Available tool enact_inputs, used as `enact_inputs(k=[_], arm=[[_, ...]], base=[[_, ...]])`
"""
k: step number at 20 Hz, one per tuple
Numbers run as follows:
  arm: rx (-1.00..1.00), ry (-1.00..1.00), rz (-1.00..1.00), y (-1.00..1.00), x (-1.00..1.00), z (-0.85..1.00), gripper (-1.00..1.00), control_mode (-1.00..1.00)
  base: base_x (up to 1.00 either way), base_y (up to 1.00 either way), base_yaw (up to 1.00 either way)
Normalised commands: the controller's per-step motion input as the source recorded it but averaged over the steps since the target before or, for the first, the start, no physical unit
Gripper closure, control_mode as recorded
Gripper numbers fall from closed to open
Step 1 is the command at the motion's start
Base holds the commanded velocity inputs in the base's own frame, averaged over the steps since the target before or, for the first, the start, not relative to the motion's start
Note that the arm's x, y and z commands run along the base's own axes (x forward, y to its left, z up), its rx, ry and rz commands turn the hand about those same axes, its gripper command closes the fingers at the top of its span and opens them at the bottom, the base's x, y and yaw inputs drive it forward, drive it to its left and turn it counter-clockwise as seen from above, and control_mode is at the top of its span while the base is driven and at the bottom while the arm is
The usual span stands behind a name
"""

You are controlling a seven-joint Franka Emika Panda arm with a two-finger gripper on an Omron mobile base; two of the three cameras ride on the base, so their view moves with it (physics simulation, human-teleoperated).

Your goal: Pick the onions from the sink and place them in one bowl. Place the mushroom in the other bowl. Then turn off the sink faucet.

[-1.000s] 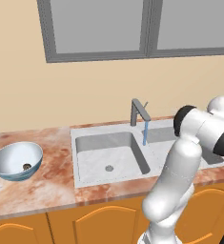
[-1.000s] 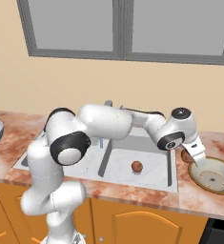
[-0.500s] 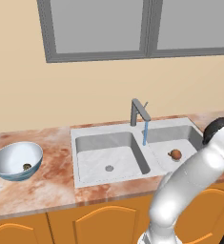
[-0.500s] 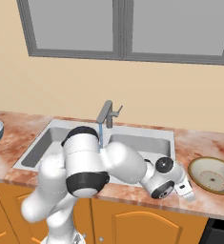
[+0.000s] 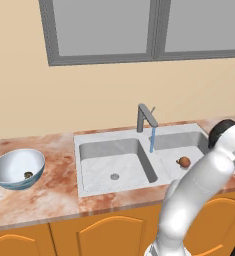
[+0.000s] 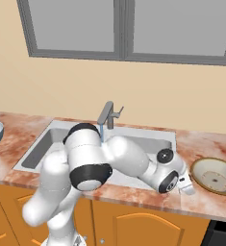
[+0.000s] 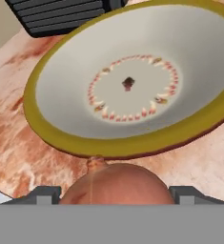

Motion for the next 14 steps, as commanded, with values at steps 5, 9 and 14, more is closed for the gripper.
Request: enact_inputs(k=[5, 9, 14], arm=[[0.13, 0.0, 0.0, -0.01, -0.18, 0.78, 1.0, -1.0], [0.11, 0.03, 0.0, 0.0, -0.17, 0.92, 1.0, -1.0], [0.18, 0.07, 0.01, -0.14, -0.01, 1.0, 1.0, -1.0]], base=[[0.0, 0.0, 0.0], [0.0, 0.0, 0.0], [0.0, 0.0, 0.0]])
